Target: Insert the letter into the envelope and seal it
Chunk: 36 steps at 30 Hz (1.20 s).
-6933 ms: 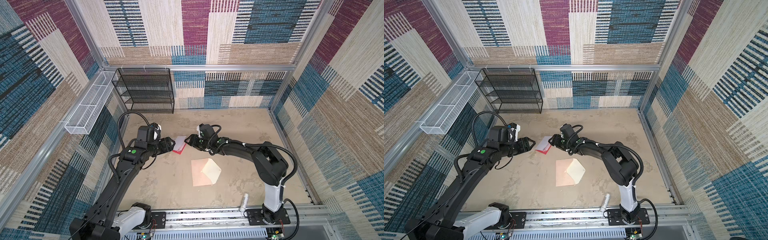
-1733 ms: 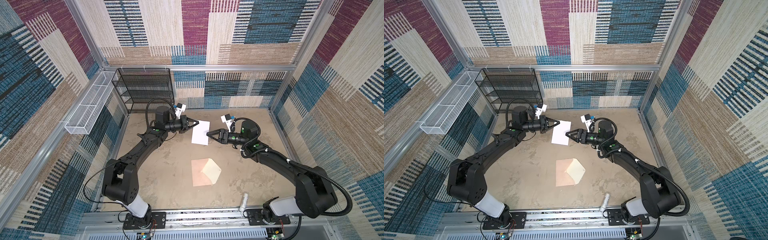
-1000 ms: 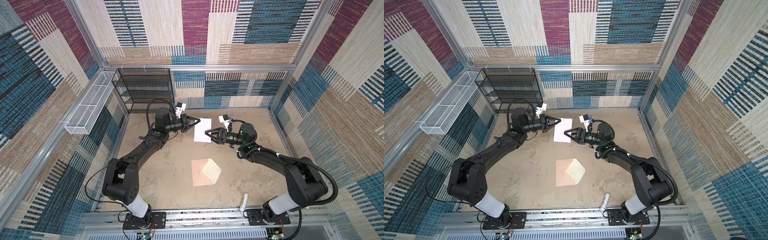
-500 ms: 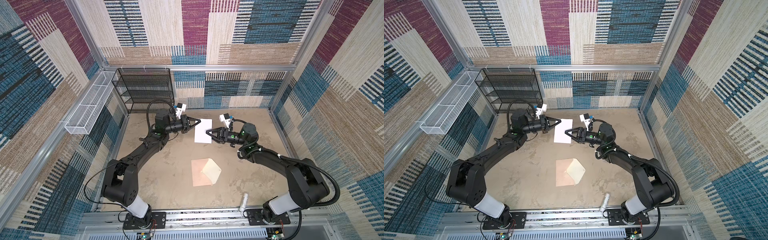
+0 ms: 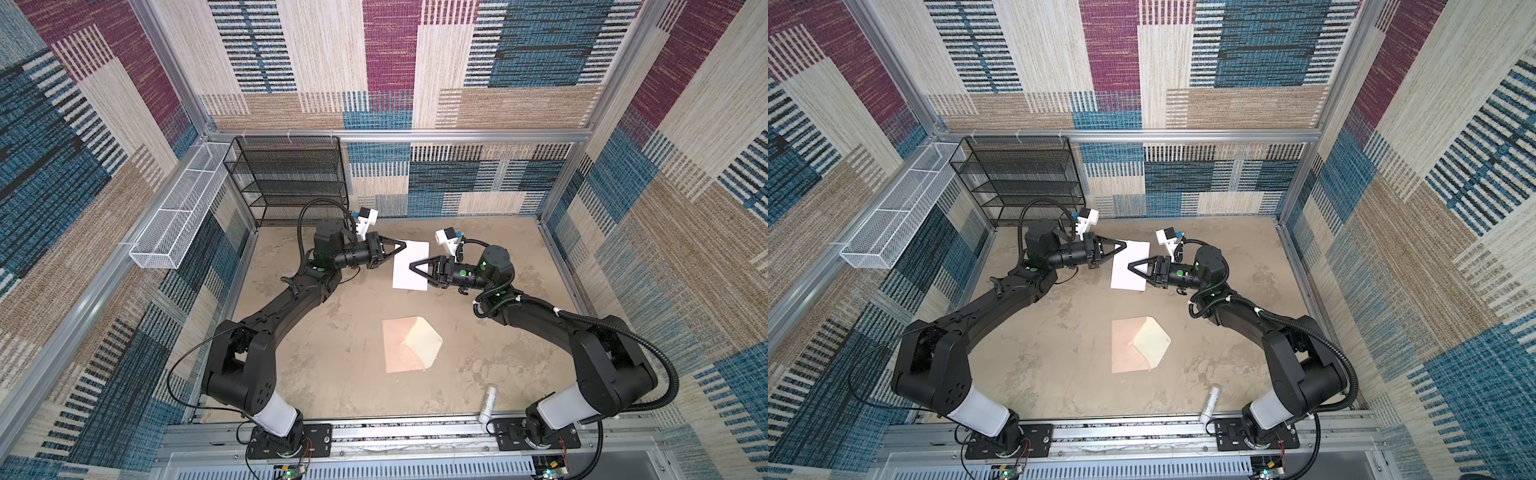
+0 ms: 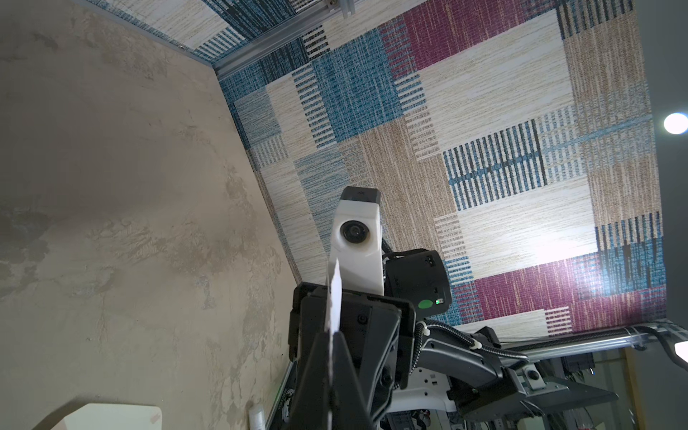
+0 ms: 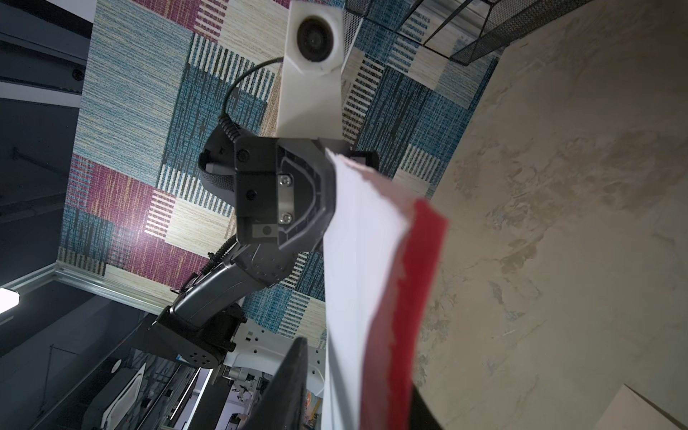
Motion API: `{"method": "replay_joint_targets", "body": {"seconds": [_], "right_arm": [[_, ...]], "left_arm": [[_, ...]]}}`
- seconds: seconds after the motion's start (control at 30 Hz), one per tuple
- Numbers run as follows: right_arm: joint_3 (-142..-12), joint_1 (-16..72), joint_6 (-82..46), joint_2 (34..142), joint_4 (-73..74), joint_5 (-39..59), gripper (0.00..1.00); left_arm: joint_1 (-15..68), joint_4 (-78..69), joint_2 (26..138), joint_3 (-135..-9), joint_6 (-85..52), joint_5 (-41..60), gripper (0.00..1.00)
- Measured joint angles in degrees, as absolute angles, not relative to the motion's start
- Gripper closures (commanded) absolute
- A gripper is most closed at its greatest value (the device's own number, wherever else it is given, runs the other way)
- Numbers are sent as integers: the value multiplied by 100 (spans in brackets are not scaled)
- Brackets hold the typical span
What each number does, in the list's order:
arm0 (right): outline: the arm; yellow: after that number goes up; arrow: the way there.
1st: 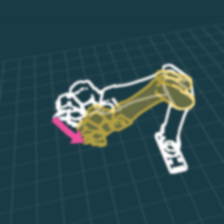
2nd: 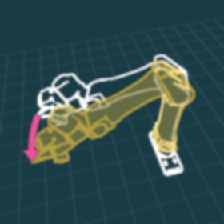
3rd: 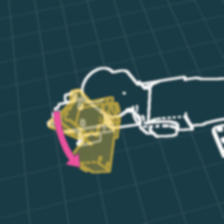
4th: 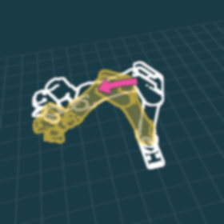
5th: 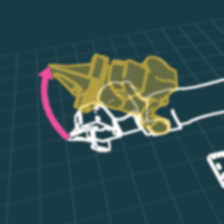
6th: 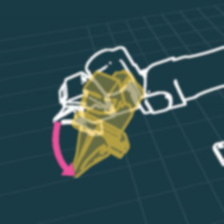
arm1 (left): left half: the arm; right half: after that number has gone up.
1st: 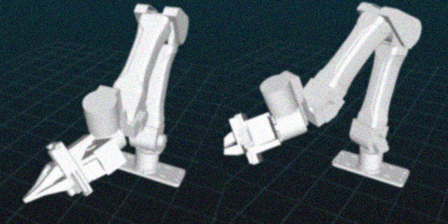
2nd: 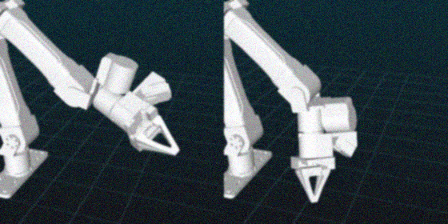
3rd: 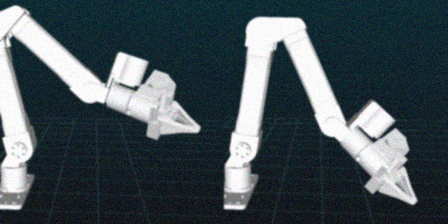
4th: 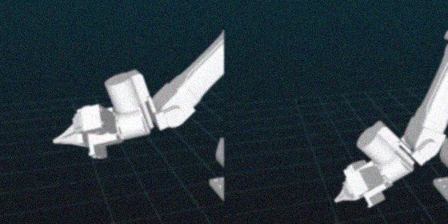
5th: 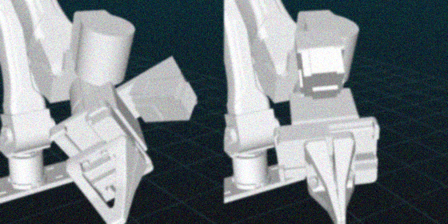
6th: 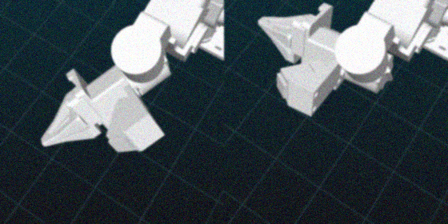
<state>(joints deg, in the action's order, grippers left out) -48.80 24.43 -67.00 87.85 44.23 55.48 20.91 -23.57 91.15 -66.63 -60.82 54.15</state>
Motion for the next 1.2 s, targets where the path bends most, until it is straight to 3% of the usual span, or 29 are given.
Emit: {"method": "replay_joint_targets", "body": {"seconds": [0.27,0.53,0.77,0.93,1.2], "right_arm": [[-4921,2451,-6720,8829,4204,5601,88],[-4967,2451,-6665,8731,3811,5651,100],[-5024,2412,-6060,8313,3059,5544,100],[-5061,2300,-5286,7929,2069,5234,100],[-4810,2285,-3938,7317,403,4449,100]], "left_arm": [[2128,-2152,8995,-6652,-5839,5400,100],[2128,-1330,8818,-6753,-5304,5260,57],[2128,-263,8477,-6973,-4560,4794,29],[2121,701,8121,-7155,-3938,4174,27],[2095,2425,7677,-7194,-3361,2864,40]]}}
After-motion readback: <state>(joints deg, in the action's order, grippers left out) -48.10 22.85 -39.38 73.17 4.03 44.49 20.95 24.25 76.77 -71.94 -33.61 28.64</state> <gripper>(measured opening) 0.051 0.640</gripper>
